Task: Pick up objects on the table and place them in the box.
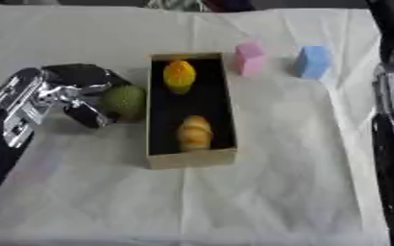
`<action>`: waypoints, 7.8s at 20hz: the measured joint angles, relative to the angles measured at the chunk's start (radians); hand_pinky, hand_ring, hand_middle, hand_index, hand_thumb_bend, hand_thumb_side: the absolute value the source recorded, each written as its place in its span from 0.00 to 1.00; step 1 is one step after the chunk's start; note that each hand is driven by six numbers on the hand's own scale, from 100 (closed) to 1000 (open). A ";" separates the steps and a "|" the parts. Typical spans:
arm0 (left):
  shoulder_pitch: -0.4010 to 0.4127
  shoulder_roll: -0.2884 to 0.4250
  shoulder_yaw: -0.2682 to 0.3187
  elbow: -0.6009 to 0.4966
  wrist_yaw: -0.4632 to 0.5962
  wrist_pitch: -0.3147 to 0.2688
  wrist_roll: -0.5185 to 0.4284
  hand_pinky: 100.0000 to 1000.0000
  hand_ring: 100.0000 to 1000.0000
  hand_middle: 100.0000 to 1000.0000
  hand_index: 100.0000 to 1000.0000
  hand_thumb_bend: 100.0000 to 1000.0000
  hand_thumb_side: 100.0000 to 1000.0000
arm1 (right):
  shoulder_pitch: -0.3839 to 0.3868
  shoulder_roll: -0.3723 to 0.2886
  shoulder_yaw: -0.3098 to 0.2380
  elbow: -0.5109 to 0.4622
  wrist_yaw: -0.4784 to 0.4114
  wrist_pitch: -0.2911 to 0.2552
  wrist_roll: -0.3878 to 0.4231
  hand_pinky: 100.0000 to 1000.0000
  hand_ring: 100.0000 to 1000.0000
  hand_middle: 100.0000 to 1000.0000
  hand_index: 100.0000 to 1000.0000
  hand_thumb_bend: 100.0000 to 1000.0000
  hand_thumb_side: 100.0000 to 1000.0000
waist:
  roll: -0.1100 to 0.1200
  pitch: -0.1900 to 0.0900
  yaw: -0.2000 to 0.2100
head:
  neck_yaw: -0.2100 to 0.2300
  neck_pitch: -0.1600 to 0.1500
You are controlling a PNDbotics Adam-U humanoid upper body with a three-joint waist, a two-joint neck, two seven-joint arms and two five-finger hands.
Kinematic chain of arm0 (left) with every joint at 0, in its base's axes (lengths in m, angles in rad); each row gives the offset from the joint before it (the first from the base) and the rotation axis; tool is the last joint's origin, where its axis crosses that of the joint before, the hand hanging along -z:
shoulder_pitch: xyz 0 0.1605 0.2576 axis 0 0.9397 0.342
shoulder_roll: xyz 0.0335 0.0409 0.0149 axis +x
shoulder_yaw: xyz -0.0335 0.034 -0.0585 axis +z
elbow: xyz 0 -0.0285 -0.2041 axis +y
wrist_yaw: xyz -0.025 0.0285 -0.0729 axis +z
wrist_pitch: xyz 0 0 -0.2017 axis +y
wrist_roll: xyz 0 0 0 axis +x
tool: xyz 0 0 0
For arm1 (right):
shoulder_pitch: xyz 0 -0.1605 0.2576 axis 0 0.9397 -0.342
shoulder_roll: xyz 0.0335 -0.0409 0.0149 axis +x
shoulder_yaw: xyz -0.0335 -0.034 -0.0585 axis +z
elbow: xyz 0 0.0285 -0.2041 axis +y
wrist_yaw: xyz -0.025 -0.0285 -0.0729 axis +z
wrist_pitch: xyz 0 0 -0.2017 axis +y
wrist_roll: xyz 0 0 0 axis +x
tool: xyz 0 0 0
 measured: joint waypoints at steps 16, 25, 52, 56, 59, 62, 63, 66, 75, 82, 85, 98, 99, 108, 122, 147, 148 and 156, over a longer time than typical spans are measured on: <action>0.019 0.093 0.051 -0.148 0.067 0.060 0.106 0.65 0.63 0.51 0.56 0.00 0.23 | 0.007 0.000 -0.001 0.000 -0.003 0.000 -0.001 0.70 0.70 0.51 0.81 0.00 0.48 | 0.000 0.001 0.005 | -0.012 0.000; -0.001 0.163 0.086 -0.308 0.130 0.085 0.096 0.65 0.61 0.50 0.54 0.00 0.33 | 0.008 0.000 -0.005 0.000 -0.003 0.001 -0.001 0.70 0.70 0.51 0.81 0.00 0.47 | 0.000 0.001 0.009 | -0.022 0.000; -0.077 -0.066 0.000 -0.372 0.303 0.094 -0.069 0.64 0.58 0.50 0.57 0.00 0.19 | 0.007 0.008 0.000 -0.013 -0.002 0.001 -0.001 0.70 0.70 0.51 0.81 0.00 0.48 | 0.002 0.001 0.000 | -0.038 0.000; -0.070 -0.088 -0.008 -0.301 0.253 0.078 -0.052 0.70 0.66 0.63 0.68 0.00 0.20 | 0.005 0.008 0.000 -0.014 -0.002 0.001 -0.001 0.70 0.70 0.51 0.81 0.00 0.48 | 0.002 0.001 -0.001 | -0.049 0.000; -0.066 -0.092 -0.014 -0.276 0.222 0.058 -0.061 0.91 0.92 0.93 1.00 0.00 0.21 | 0.003 0.008 0.000 -0.018 -0.002 0.000 -0.001 0.70 0.70 0.51 0.81 0.00 0.48 | 0.002 0.001 -0.002 | -0.053 0.000; -0.066 -0.092 -0.011 -0.278 0.196 0.026 -0.085 0.98 1.00 0.98 1.00 0.00 0.19 | 0.003 0.008 0.000 -0.018 -0.002 -0.001 -0.002 0.70 0.70 0.51 0.81 0.00 0.48 | 0.002 0.001 -0.002 | -0.056 0.000; -0.066 -0.092 -0.005 -0.281 0.189 0.017 -0.089 0.99 1.00 0.98 1.00 0.00 0.18 | 0.003 0.008 0.000 -0.019 -0.002 -0.001 -0.003 0.70 0.70 0.51 0.81 0.00 0.48 | 0.002 0.001 -0.002 | -0.056 0.000; -0.066 -0.092 0.008 -0.287 0.181 -0.005 -0.100 1.00 1.00 1.00 1.00 0.00 0.16 | 0.004 0.008 0.000 -0.021 -0.002 -0.002 -0.004 0.70 0.70 0.51 0.81 0.00 0.48 | 0.002 0.001 -0.002 | -0.057 0.000; -0.066 -0.092 0.038 -0.293 0.204 -0.042 -0.117 1.00 1.00 1.00 1.00 0.00 0.24 | 0.008 0.008 0.000 -0.022 -0.003 -0.001 -0.006 0.70 0.70 0.51 0.81 0.00 0.48 | 0.002 0.001 -0.002 | -0.062 0.000; -0.060 -0.091 0.082 -0.347 0.278 -0.010 -0.079 0.99 1.00 0.98 1.00 0.00 0.17 | 0.005 0.008 0.000 -0.023 -0.003 -0.001 -0.007 0.70 0.70 0.51 0.81 0.00 0.47 | 0.002 0.001 0.001 | -0.066 0.000; -0.038 -0.074 0.132 -0.434 0.396 0.038 0.004 0.90 0.93 0.91 0.99 0.00 0.36 | -0.022 0.006 0.003 -0.023 0.002 0.000 -0.005 0.70 0.71 0.52 0.81 0.00 0.43 | 0.002 0.001 0.006 | -0.071 0.000; 0.372 0.079 0.408 -0.775 1.068 0.026 0.386 0.85 0.83 0.84 0.93 0.00 0.64 | -0.263 -0.155 0.052 0.173 0.124 -0.016 0.042 0.71 0.73 0.54 0.82 0.00 0.41 | 0.001 0.019 0.003 | -0.038 0.000; 0.392 0.075 0.423 -0.777 1.086 0.023 0.396 0.85 0.83 0.84 0.93 0.00 0.64 | -0.279 -0.173 0.056 0.207 0.133 -0.018 0.049 0.71 0.73 0.54 0.82 0.00 0.41 | 0.001 0.020 0.003 | -0.032 0.000; 0.439 0.053 0.471 -0.778 1.115 0.028 0.424 0.85 0.83 0.84 0.93 0.00 0.64 | -0.382 -0.320 0.083 0.526 0.225 -0.079 0.109 0.73 0.76 0.58 0.84 0.00 0.37 | 0.001 0.020 -0.001 | 0.003 0.000; 0.446 0.045 0.474 -0.778 1.115 0.016 0.441 0.85 0.83 0.83 0.92 0.00 0.64 | -0.441 -0.458 0.167 0.777 0.385 -0.271 0.302 0.80 0.86 0.75 0.90 0.00 0.11 | -0.003 0.020 -0.015 | 0.027 0.000; 0.446 0.044 0.480 -0.778 1.115 0.033 0.402 0.85 0.83 0.83 0.90 0.00 0.64 | -0.442 -0.503 0.230 0.844 0.618 -0.422 0.704 0.87 0.95 0.87 0.99 0.00 0.22 | -0.013 0.019 -0.019 | 0.028 0.000; 0.446 0.043 0.480 -0.778 1.115 0.034 0.401 0.85 0.83 0.83 0.90 0.00 0.64 | -0.441 -0.503 0.234 0.844 0.618 -0.425 0.716 0.87 0.95 0.88 1.00 0.00 0.24 | -0.013 0.019 -0.019 | 0.028 0.000; 0.446 0.036 0.479 -0.778 1.115 0.041 0.393 0.85 0.82 0.83 0.89 0.00 0.64 | -0.432 -0.506 0.260 0.834 0.606 -0.455 0.799 0.89 0.97 0.90 1.00 0.00 0.31 | -0.014 0.019 -0.020 | 0.028 0.000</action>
